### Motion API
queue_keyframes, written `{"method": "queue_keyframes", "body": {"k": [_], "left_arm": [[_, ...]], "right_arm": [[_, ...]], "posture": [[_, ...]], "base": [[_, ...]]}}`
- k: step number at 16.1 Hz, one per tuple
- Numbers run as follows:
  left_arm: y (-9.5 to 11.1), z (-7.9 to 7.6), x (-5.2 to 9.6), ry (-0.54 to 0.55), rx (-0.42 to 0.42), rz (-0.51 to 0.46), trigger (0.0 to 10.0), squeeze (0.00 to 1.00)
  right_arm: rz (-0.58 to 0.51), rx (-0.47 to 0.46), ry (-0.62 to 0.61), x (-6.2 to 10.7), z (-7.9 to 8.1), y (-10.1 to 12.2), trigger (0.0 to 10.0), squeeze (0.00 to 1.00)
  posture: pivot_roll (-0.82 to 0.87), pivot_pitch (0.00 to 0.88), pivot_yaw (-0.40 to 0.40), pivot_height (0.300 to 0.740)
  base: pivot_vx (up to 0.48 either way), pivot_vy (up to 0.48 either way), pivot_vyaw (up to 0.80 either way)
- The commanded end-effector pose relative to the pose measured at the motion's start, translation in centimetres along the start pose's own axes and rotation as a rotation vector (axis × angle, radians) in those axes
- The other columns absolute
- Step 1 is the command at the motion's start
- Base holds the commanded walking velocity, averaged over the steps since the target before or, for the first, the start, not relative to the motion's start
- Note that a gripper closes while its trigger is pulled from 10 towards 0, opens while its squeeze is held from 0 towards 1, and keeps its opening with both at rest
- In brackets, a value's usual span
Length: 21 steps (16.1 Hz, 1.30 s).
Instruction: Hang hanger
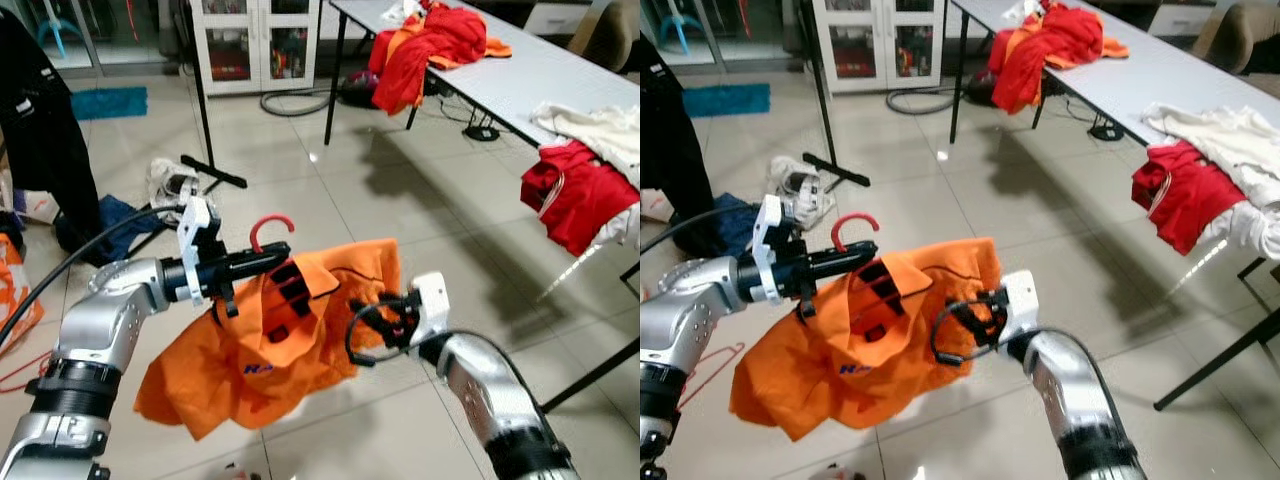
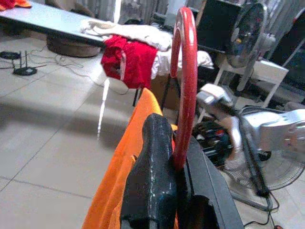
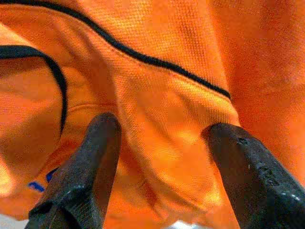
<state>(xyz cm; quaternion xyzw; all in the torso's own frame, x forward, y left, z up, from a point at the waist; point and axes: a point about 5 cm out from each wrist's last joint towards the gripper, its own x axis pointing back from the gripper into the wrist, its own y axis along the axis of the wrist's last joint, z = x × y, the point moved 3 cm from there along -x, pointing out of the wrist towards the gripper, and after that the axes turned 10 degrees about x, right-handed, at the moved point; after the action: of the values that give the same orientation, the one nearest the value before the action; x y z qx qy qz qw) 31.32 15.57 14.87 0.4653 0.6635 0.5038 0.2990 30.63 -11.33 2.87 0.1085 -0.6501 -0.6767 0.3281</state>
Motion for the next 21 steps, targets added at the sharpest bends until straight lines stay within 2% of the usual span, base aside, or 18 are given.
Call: {"method": "queue_keyframes", "body": {"k": [1, 3, 5, 14, 21], "left_arm": [[1.5, -0.8, -0.3, -0.047, -0.046, -0.031, 10.0, 0.0], [1.7, -0.9, 0.1, -0.05, -0.046, -0.027, 10.0, 0.0], [1.6, -1.0, 0.3, -0.05, -0.042, -0.025, 10.0, 0.0], [1.8, -1.0, 0.5, -0.045, -0.04, -0.019, 10.0, 0.0], [2.0, -1.0, 0.8, -0.041, -0.041, -0.017, 10.0, 0.0]], "right_arm": [[-0.01, 0.017, -0.034, 0.0, -0.9, 0.3, 10.0, 0.0], [-0.027, 0.05, -0.07, 0.0, -2.2, 0.9, 10.0, 0.0], [-0.021, 0.042, -0.09, 0.0, -2.9, 0.7, 0.0, 0.0], [-0.036, 0.026, -0.116, 1.0, -4.0, -0.1, 0.0, 0.0], [-0.063, 0.082, -0.174, 4.5, -7.7, 1.3, 0.0, 0.0]], "posture": [[-0.03, 0.024, -0.06, 0.74], [-0.02, 0.02, -0.065, 0.74], [-0.02, 0.02, -0.065, 0.74], [-0.02, 0.021, -0.063, 0.74], [-0.04, 0.033, -0.06, 0.74]], "base": [[0.0, 0.0, 0.0], [0.0, 0.0, 0.0], [0.0, 0.0, 0.0], [0.0, 0.0, 0.0], [0.0, 0.0, 0.0]]}}
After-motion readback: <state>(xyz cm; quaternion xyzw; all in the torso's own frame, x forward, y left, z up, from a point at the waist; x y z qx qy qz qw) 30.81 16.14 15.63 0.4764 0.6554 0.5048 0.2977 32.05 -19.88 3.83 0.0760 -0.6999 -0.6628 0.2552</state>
